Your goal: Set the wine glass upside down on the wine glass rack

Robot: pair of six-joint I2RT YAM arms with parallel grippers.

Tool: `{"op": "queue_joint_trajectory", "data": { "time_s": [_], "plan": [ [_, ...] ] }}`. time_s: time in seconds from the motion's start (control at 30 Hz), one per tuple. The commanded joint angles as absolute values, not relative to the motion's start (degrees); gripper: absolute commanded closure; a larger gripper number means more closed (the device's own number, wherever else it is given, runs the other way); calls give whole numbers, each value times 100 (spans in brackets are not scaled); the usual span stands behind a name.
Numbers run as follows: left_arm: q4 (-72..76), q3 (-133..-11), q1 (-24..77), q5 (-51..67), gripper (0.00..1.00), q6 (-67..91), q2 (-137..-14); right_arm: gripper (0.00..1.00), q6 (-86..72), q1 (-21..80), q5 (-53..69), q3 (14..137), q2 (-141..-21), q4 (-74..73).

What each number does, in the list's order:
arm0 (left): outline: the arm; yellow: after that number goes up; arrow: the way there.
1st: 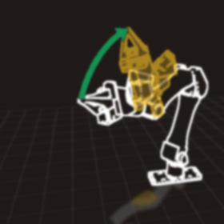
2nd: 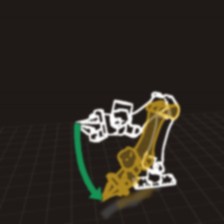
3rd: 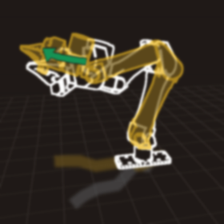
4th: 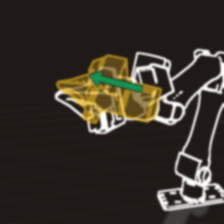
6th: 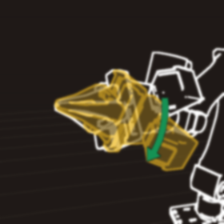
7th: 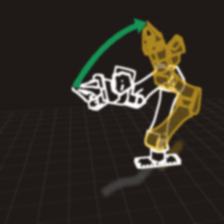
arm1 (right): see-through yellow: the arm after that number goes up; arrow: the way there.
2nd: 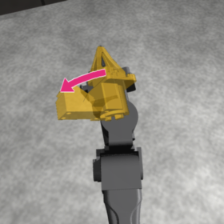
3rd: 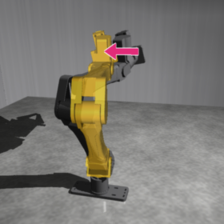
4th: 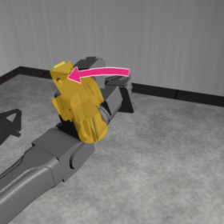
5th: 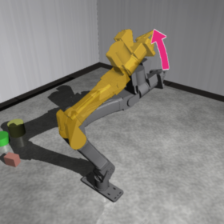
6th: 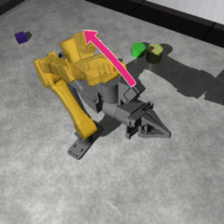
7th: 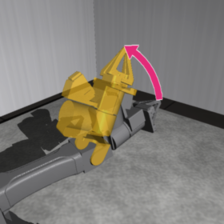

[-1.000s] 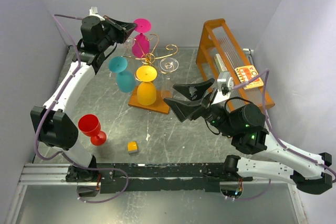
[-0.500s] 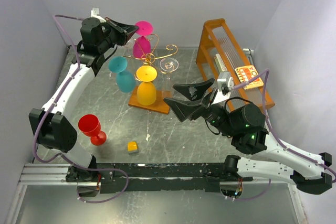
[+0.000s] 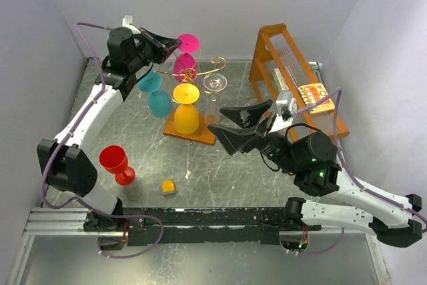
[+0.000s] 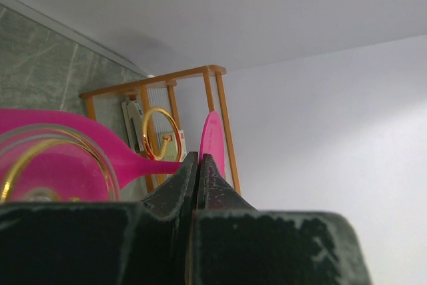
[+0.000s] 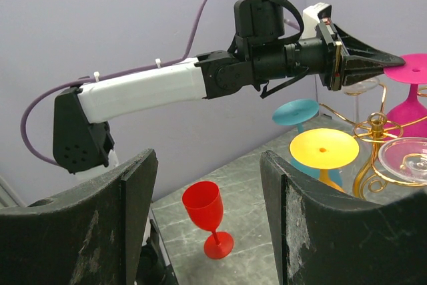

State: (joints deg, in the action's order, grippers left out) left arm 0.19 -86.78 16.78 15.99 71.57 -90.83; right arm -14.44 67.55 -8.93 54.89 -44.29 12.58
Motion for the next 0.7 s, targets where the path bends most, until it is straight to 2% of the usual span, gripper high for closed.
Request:
{"op": "queue_joint_trajectory", "data": {
  "time_s": [0.0,0.67],
  "plan": [
    [347,-8604,1824,1744,93,7105,-8811,37,-1459,6743,-879,5449,-4396,1406],
    [-192,-9809,2226,1426,93,6931,-9720,37,-1458,6750,-927,5406,-4317,1397]
  ]
}}
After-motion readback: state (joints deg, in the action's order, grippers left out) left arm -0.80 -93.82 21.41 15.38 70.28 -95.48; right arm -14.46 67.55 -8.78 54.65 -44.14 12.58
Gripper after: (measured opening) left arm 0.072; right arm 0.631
